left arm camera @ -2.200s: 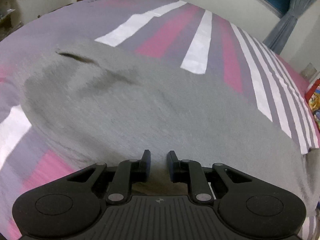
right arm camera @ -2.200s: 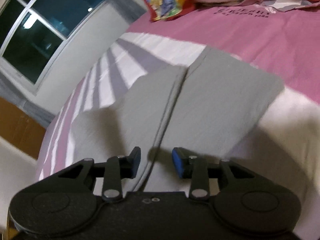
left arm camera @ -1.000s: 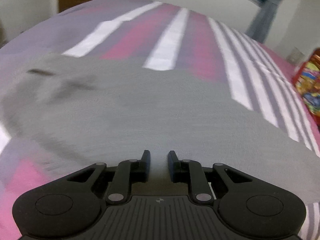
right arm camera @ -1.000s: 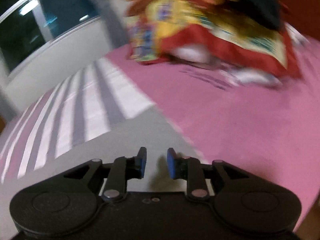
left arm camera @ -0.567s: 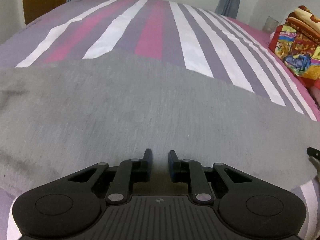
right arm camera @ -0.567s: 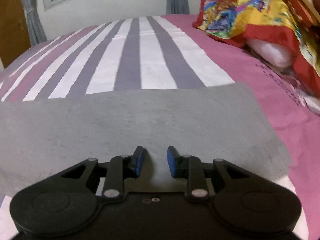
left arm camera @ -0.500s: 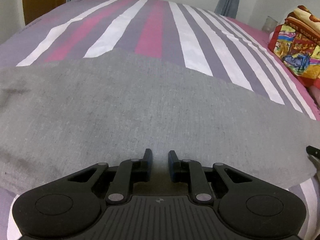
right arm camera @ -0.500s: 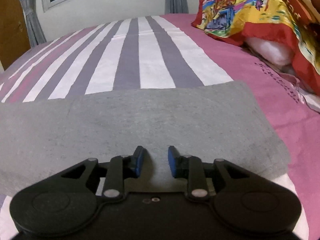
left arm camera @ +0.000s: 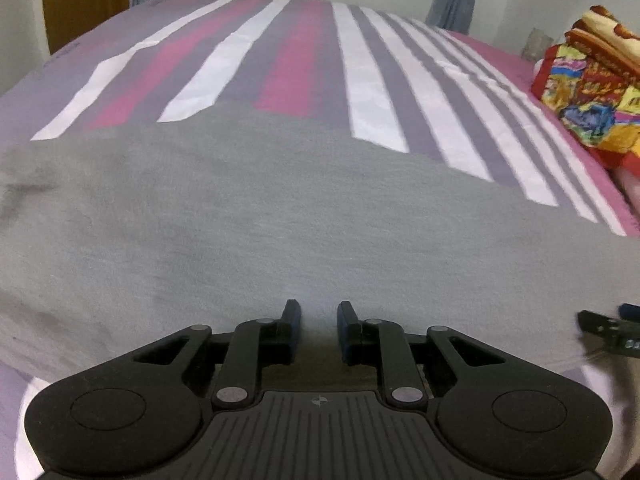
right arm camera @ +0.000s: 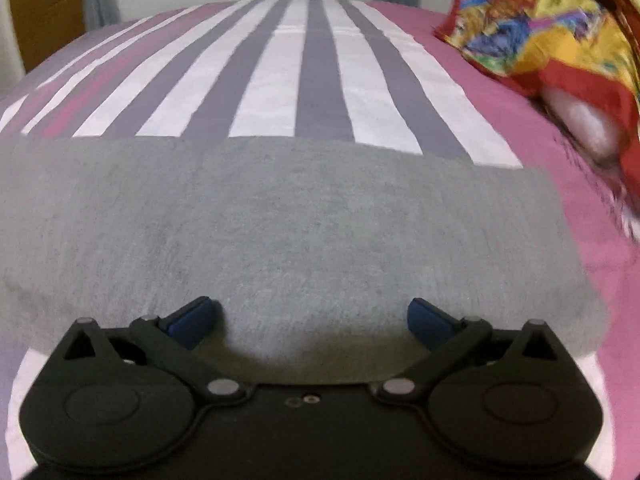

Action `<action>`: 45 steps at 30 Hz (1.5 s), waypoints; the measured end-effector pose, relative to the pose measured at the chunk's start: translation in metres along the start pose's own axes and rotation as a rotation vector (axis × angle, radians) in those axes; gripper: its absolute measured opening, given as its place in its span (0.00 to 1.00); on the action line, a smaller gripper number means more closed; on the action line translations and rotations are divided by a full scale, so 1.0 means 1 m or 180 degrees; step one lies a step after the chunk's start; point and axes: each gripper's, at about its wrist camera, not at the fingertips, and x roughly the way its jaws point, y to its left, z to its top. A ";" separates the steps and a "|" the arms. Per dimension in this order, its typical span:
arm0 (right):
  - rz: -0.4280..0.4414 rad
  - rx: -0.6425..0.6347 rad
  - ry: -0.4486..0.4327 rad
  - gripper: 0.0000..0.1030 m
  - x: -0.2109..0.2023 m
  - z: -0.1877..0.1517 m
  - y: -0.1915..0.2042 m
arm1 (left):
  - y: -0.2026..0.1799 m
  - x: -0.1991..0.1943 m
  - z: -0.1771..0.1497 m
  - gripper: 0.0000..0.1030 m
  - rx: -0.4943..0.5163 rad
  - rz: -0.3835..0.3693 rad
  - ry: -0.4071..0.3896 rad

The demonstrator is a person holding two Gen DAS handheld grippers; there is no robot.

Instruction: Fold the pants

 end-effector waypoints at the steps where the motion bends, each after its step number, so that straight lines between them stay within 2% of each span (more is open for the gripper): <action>1: -0.0022 0.0059 -0.0054 1.00 -0.005 0.000 0.001 | -0.004 -0.001 0.001 0.19 0.0012 -0.0044 -0.0005; 3: 0.0144 0.0214 -0.0239 1.00 -0.014 0.001 0.004 | -0.020 0.000 0.003 0.19 0.0093 -0.0119 0.0000; 5: 0.0289 0.0225 -0.0204 0.99 -0.016 0.006 0.008 | -0.036 0.003 0.007 0.19 0.0176 -0.0188 0.0000; 7: 0.0231 0.0225 -0.0234 0.96 -0.013 0.005 0.009 | -0.047 0.010 0.007 0.19 0.0245 -0.0195 0.0040; 8: 0.0183 0.0159 -0.0156 0.89 -0.008 0.004 0.008 | -0.050 0.014 0.005 0.20 0.0298 -0.0147 0.0078; 9: 0.0099 0.0078 -0.0072 0.87 -0.002 -0.001 0.006 | -0.050 0.017 0.001 0.20 0.0354 -0.0116 0.0085; 11: -0.0053 -0.0004 -0.0126 0.90 -0.004 -0.012 -0.001 | -0.046 0.015 -0.011 0.20 0.0398 -0.0126 0.0025; 15: -0.0221 0.0251 -0.0141 0.91 -0.007 -0.018 -0.041 | -0.039 0.003 -0.022 0.20 0.0349 -0.0147 0.0015; 16: -0.0264 0.0307 -0.0138 0.88 -0.009 -0.017 -0.048 | -0.039 0.000 -0.020 0.20 0.0318 -0.0138 0.0045; 17: -0.0270 0.0378 -0.0150 0.77 -0.013 -0.015 -0.053 | -0.040 -0.002 -0.017 0.20 0.0279 -0.0136 0.0072; 19: -0.0208 0.0583 -0.0210 0.66 -0.023 -0.015 -0.061 | -0.044 -0.005 -0.009 0.20 0.0208 -0.0216 0.0057; 21: -0.0029 0.0913 -0.0237 0.67 -0.030 -0.015 -0.074 | -0.053 -0.005 -0.002 0.20 0.0253 -0.0223 -0.0010; 23: 0.0021 0.1033 -0.0233 0.65 -0.032 -0.015 -0.080 | -0.059 0.002 0.006 0.20 0.0246 -0.0233 0.0005; 27: -0.0069 0.0859 -0.0264 0.63 -0.033 -0.007 -0.076 | -0.069 0.013 0.019 0.20 0.0207 -0.0175 -0.0042; 29: -0.0140 0.0928 -0.0202 0.63 -0.027 -0.003 -0.084 | -0.073 0.025 0.025 0.20 0.0221 -0.0162 0.0038; 32: -0.0162 0.1108 -0.0123 0.62 -0.023 -0.011 -0.098 | -0.074 0.041 0.020 0.20 0.0231 -0.0108 0.0143; 36: -0.0192 0.0953 -0.0134 0.59 -0.028 -0.018 -0.096 | -0.081 0.041 0.013 0.20 0.0331 -0.0044 0.0073; 40: -0.0045 0.1138 -0.0182 0.60 -0.039 -0.018 -0.100 | -0.080 0.039 0.017 0.21 0.0283 -0.0057 0.0112; 45: 0.0072 0.1754 -0.0104 0.59 -0.053 -0.049 -0.134 | -0.074 0.040 0.016 0.21 0.0273 -0.0122 0.0088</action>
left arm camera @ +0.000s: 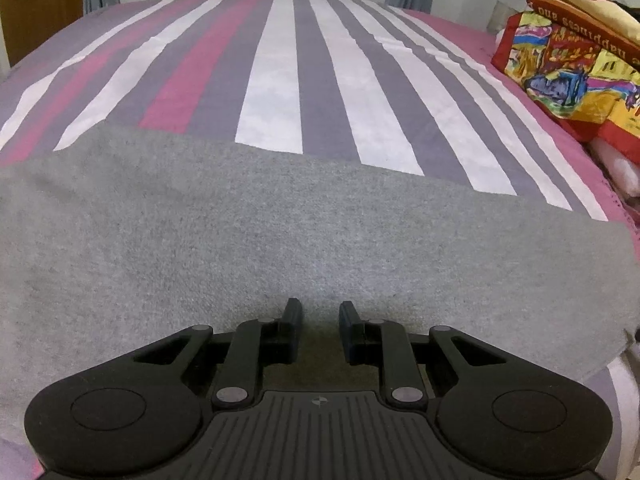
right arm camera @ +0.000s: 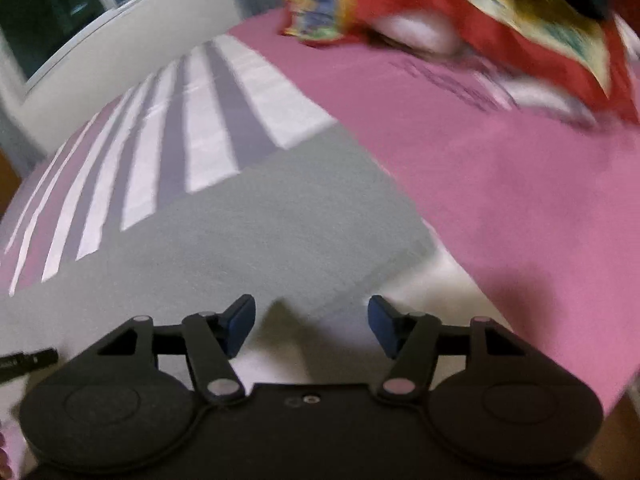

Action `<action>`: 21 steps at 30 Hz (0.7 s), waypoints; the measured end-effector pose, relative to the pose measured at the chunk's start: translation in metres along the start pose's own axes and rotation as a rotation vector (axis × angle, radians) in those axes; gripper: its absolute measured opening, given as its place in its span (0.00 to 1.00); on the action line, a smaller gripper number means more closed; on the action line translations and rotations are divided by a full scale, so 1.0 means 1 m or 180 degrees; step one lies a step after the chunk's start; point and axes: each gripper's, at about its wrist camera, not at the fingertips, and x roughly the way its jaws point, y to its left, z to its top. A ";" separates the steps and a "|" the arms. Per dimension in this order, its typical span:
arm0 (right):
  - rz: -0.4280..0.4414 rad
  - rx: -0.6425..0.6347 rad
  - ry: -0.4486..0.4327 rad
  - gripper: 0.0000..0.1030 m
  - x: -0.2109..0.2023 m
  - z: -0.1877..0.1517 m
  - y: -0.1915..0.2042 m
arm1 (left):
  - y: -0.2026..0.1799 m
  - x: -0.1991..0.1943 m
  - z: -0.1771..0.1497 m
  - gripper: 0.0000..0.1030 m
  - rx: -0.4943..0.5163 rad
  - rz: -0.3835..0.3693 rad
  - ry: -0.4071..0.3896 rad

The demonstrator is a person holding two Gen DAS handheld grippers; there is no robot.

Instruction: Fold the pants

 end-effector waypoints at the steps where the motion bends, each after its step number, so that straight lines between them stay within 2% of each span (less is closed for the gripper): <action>1: 0.0013 0.0108 0.0003 0.58 -0.001 -0.002 -0.009 | 0.000 0.000 -0.001 0.21 -0.0002 0.0003 -0.0015; 3: 0.0092 0.0302 -0.0005 0.55 -0.004 -0.005 -0.024 | -0.001 -0.001 -0.002 0.21 -0.0004 0.0012 -0.0033; 7: 0.0349 0.0806 -0.0098 0.55 0.002 0.001 -0.043 | 0.000 -0.002 -0.004 0.21 -0.0004 0.0007 -0.0032; 10: 0.0385 0.0972 -0.0167 0.53 0.014 0.007 -0.044 | 0.001 -0.004 -0.004 0.21 0.0009 -0.0003 -0.0026; 11: 0.0353 0.1007 -0.0186 0.48 0.017 0.009 -0.043 | 0.001 -0.004 -0.005 0.21 0.0011 -0.0005 -0.0027; 12: 0.0325 0.1012 -0.0223 0.41 0.019 0.010 -0.042 | 0.001 -0.004 -0.005 0.21 0.0018 -0.0005 -0.0032; 13: 0.0268 0.0980 -0.0251 0.23 0.021 0.011 -0.039 | 0.001 -0.004 -0.006 0.21 0.0030 -0.0001 -0.0036; 14: 0.0228 0.0975 -0.0236 0.17 0.024 0.012 -0.038 | 0.000 -0.004 -0.006 0.21 0.0037 0.0004 -0.0039; 16: 0.0266 0.0954 -0.0274 0.15 0.021 0.013 -0.032 | -0.001 -0.004 -0.006 0.21 0.0023 0.0019 -0.0036; 17: 0.0272 0.0819 -0.0345 0.13 0.016 0.017 -0.026 | -0.002 -0.005 -0.005 0.21 0.0006 0.0025 -0.0032; 21: 0.0339 0.0234 -0.1010 0.13 -0.036 0.034 0.005 | -0.009 -0.011 -0.001 0.21 -0.0066 -0.0034 -0.0064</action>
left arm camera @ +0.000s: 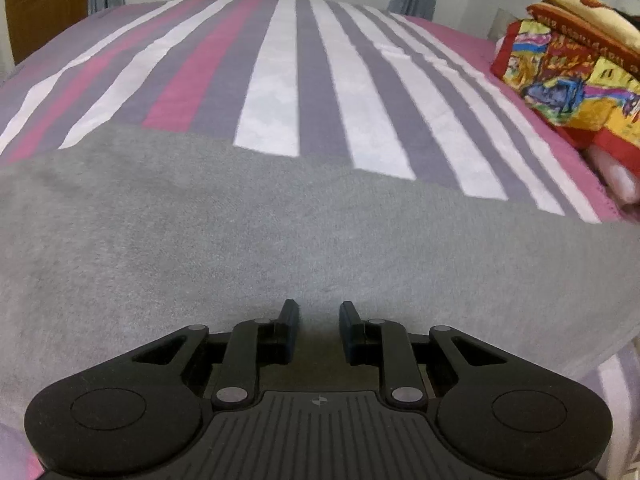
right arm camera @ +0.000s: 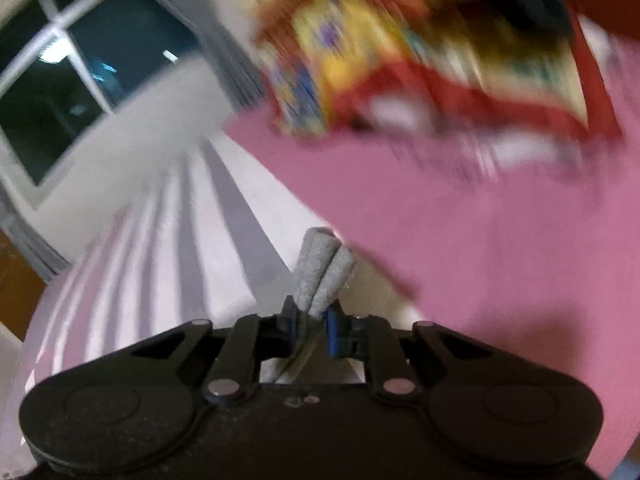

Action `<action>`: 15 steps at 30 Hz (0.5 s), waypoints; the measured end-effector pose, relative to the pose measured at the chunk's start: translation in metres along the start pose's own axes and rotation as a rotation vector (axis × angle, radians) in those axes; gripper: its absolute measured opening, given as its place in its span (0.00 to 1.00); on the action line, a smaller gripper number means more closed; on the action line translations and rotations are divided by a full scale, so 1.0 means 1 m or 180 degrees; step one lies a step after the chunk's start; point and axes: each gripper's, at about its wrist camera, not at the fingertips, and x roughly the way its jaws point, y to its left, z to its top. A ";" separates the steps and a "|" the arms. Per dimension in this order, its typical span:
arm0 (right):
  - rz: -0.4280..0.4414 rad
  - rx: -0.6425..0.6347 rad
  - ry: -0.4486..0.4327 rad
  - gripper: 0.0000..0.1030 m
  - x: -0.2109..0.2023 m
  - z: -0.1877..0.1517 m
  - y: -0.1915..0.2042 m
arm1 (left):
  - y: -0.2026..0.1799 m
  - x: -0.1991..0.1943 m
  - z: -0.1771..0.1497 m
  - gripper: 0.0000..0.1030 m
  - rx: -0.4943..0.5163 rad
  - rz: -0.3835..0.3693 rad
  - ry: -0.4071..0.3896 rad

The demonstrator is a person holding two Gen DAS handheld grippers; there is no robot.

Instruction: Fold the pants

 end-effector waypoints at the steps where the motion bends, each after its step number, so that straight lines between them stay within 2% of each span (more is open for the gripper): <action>1: -0.0003 -0.0102 -0.0086 0.13 -0.005 0.002 0.005 | -0.003 -0.003 0.000 0.21 0.0007 -0.0023 -0.0046; 2: -0.0030 -0.0191 -0.0101 0.13 -0.006 0.001 0.004 | -0.006 -0.005 0.001 0.21 0.0020 -0.0037 -0.0071; 3: -0.0143 -0.0245 0.0028 0.13 0.003 -0.003 0.000 | -0.009 -0.004 0.001 0.21 0.0035 -0.0064 -0.0052; 6: -0.0395 -0.0048 0.0573 0.13 0.035 -0.021 -0.027 | -0.014 0.003 0.000 0.21 0.0049 -0.0106 0.0100; 7: -0.0447 -0.0022 0.0641 0.16 0.039 -0.026 -0.030 | -0.016 0.002 -0.001 0.21 0.0066 -0.0104 0.0096; 11: -0.0364 0.0313 0.0637 0.28 0.036 -0.031 -0.041 | -0.024 0.006 0.005 0.21 0.0055 -0.0156 0.0124; 13: -0.0322 0.0444 0.0654 0.29 0.036 -0.029 -0.044 | -0.029 0.010 0.006 0.21 0.0018 -0.0177 0.0141; 15: -0.0307 0.0479 0.0702 0.29 0.041 -0.030 -0.043 | -0.036 0.016 0.004 0.21 0.0120 -0.0136 0.0160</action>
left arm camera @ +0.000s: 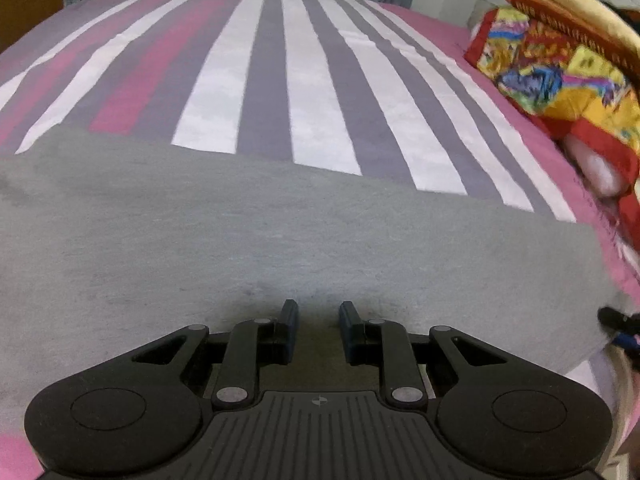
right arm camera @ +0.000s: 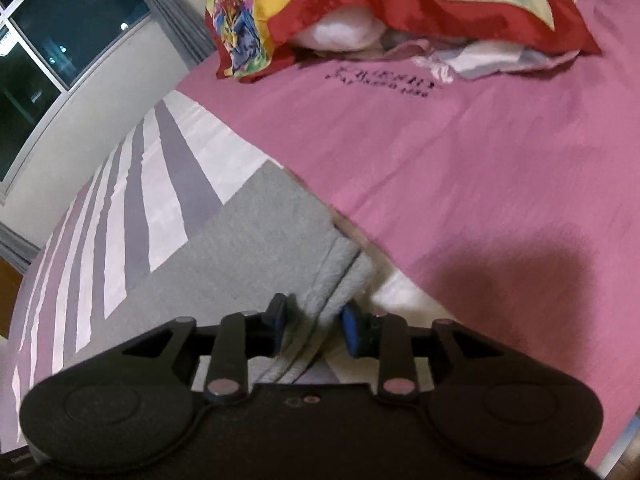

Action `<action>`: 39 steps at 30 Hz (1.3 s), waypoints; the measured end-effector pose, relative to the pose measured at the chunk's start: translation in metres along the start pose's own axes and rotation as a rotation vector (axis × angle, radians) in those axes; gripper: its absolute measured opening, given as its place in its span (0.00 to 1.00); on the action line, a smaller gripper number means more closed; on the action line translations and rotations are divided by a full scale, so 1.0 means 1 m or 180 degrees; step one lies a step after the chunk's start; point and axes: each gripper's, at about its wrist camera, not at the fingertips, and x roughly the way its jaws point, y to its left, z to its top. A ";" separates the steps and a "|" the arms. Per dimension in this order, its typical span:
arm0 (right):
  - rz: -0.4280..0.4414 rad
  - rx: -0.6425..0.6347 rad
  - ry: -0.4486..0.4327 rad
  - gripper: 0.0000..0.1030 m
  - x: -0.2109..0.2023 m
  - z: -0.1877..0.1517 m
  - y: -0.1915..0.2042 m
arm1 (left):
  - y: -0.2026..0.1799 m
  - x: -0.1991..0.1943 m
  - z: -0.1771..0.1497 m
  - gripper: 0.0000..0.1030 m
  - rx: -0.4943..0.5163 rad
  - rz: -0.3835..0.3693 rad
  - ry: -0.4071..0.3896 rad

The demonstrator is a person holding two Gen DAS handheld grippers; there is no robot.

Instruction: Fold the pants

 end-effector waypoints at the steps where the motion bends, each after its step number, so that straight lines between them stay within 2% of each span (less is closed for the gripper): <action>1: 0.0001 0.0011 -0.0001 0.26 0.001 -0.001 -0.001 | -0.005 0.004 -0.002 0.21 0.0089 0.0055 0.0014; 2: -0.0025 -0.0003 -0.0016 0.21 0.002 0.000 0.000 | -0.007 0.006 -0.004 0.21 0.0155 0.0092 0.0018; 4: -0.0115 -0.0090 -0.0024 0.17 0.007 0.002 0.001 | -0.009 0.009 -0.006 0.21 0.0178 0.0145 0.0012; 7: -0.0250 -0.0181 -0.0051 0.16 0.009 0.004 0.009 | -0.014 0.010 -0.004 0.21 0.0248 0.0201 0.0054; 12: -0.0188 -0.0497 -0.0324 0.15 -0.015 0.007 0.039 | -0.004 -0.006 0.005 0.22 0.0082 0.0171 0.0093; 16: 0.0103 -0.0648 -0.0450 0.15 -0.032 0.008 0.075 | 0.018 -0.019 0.003 0.22 0.0021 0.0212 0.0032; 20: 0.0465 -0.0973 -0.0450 0.15 -0.041 -0.006 0.134 | 0.049 -0.032 0.004 0.22 -0.0093 0.0300 -0.0035; 26: 0.0995 -0.1484 -0.0151 0.15 -0.033 -0.061 0.220 | 0.102 -0.047 -0.001 0.22 -0.0355 0.0442 -0.0078; 29: 0.1166 -0.1670 0.0109 0.15 -0.020 -0.097 0.249 | 0.129 -0.052 -0.008 0.22 -0.0500 0.0516 -0.0089; 31: 0.1204 -0.1773 0.0380 0.15 -0.003 -0.122 0.260 | 0.145 -0.054 -0.012 0.22 -0.0600 0.0534 -0.0079; 33: 0.1053 -0.1962 0.0649 0.21 0.019 -0.143 0.264 | 0.159 -0.055 -0.016 0.22 -0.0716 0.0496 -0.0066; 35: 0.0902 -0.2068 0.0773 0.25 0.030 -0.155 0.262 | 0.171 -0.056 -0.018 0.22 -0.0858 0.0380 -0.0071; 36: 0.0951 -0.2055 0.0747 0.28 0.027 -0.156 0.259 | 0.175 -0.056 -0.018 0.22 -0.0931 0.0300 -0.0075; 38: 0.1080 -0.1915 0.0806 0.45 0.021 -0.149 0.255 | 0.181 -0.056 -0.018 0.22 -0.1067 0.0134 -0.0084; 39: 0.1183 -0.1806 0.0821 0.47 0.015 -0.143 0.252 | 0.180 -0.054 -0.017 0.29 -0.1139 0.0041 -0.0081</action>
